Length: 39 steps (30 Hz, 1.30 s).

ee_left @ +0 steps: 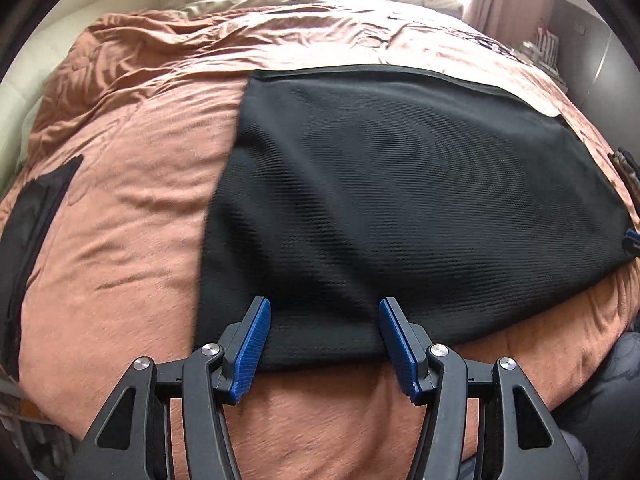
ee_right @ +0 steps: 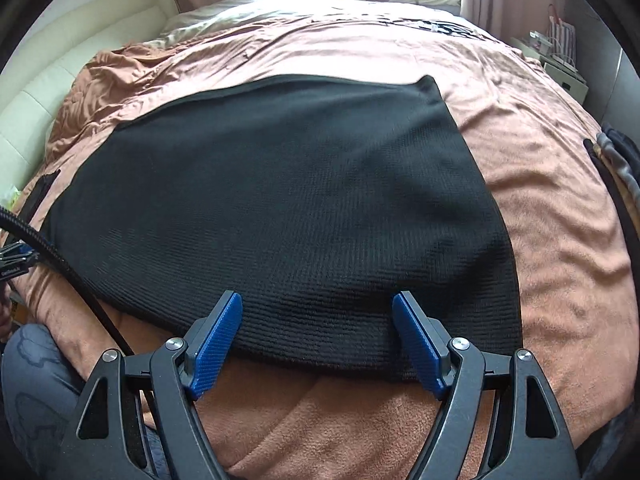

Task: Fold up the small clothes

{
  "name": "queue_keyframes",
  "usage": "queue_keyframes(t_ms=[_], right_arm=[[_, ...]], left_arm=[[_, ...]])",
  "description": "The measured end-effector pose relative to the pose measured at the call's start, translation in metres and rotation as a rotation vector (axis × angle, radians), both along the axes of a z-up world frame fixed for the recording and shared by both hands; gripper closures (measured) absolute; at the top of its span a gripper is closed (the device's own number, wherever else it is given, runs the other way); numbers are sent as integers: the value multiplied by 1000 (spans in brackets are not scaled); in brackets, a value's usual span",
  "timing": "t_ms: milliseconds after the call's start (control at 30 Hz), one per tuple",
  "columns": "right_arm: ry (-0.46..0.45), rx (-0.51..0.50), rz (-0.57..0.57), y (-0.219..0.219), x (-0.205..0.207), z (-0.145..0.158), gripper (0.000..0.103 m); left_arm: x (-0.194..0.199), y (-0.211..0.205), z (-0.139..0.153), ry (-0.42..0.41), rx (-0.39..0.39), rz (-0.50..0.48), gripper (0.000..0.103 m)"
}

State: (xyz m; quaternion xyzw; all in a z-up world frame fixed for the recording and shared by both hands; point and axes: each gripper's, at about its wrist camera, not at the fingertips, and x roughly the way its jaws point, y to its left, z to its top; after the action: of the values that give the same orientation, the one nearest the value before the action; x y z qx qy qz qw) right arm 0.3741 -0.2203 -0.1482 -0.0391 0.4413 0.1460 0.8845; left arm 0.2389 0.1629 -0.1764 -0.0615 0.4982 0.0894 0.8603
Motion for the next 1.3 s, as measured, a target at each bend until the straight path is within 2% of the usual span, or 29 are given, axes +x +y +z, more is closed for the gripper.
queue_keyframes(t_ms=[133, 267, 333, 433, 533, 633, 900, 933, 967, 1000, 1300], right_arm=[[16, -14, -57, -14, 1, -4, 26], [28, -4, -109, -33, -3, -6, 26], [32, 1, -126, -41, -7, -5, 26], [38, 11, -146, -49, -14, -4, 26], [45, 21, -176, -57, -20, -5, 26], [50, 110, -191, -69, -30, -3, 26], [126, 527, -224, -108, -33, -13, 26], [137, 581, -228, -113, -33, -15, 30], [155, 631, -228, -117, -32, -19, 38], [171, 664, -229, -120, -30, -23, 41], [157, 732, -268, -132, -30, -35, 42]], left_arm=[[-14, 18, 0, -4, -29, 42, 44], [-27, 29, 5, -20, -78, 66, 52], [-31, 33, 6, -29, -99, 74, 52], [-39, 42, 9, -20, -81, 125, 52], [-51, 58, 6, -35, -166, 180, 52], [-58, 72, 4, -44, -229, 236, 55], [-60, 86, 0, -95, -505, 315, 55], [-59, 85, -2, -95, -536, 323, 55], [-57, 85, -4, -96, -567, 331, 55], [-56, 85, -6, -99, -591, 339, 55], [-56, 89, -15, -128, -678, 448, 55]])
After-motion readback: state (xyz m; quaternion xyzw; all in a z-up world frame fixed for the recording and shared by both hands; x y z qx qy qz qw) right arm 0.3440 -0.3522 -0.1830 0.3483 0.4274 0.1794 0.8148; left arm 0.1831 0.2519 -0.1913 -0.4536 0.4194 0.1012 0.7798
